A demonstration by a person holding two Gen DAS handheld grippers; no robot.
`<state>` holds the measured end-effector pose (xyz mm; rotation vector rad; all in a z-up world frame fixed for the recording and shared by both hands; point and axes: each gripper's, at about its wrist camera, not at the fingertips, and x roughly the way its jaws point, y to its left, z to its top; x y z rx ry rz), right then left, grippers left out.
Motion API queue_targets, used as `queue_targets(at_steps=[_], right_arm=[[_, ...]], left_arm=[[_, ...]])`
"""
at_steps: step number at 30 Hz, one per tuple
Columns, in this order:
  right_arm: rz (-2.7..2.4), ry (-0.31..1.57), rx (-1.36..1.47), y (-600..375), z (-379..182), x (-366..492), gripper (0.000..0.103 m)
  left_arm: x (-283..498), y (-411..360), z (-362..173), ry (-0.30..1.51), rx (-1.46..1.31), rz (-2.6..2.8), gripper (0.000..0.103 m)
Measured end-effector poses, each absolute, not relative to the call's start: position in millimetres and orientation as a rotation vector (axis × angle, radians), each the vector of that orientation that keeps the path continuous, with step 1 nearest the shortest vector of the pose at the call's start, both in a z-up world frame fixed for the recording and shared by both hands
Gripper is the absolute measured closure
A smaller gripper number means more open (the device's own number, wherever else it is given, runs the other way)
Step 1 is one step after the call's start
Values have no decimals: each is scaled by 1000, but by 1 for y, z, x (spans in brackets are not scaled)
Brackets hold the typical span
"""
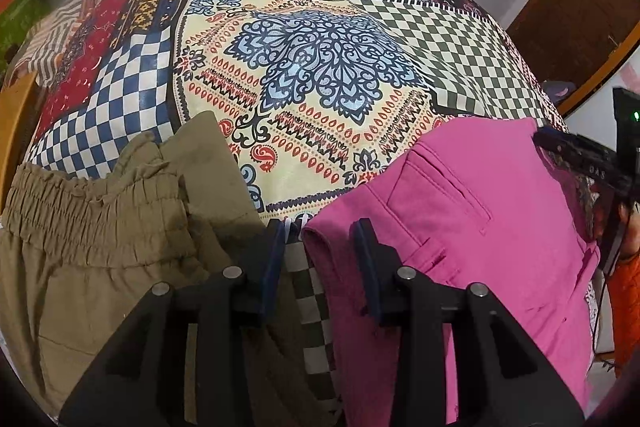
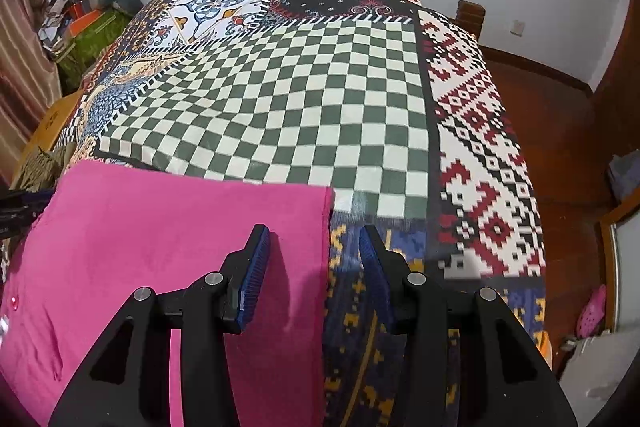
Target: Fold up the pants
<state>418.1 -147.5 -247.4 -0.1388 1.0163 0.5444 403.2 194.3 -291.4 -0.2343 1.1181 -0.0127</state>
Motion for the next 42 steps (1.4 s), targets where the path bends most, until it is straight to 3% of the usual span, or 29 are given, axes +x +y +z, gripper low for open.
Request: queue_targets(at_steps=[4, 8, 10, 13, 20, 42], right_arm=[[566, 1021, -125, -139, -249, 428, 60], [578, 1015, -163, -129, -253, 428, 64], [576, 1006, -194, -124, -256, 427, 87], [585, 1001, -213, -120, -256, 423, 95], [576, 940, -250, -119, -248, 412, 98], [548, 695, -160, -132, -123, 388, 99]], left_arm=[[404, 194, -293, 1110, -235, -6, 68], [403, 190, -292, 1092, -211, -3, 77], [403, 188, -292, 1084, -188, 1, 82], [403, 183, -291, 1074, -147, 14, 86], [400, 180, -285, 1045, -96, 24, 96], [374, 187, -163, 848, -76, 41, 97]])
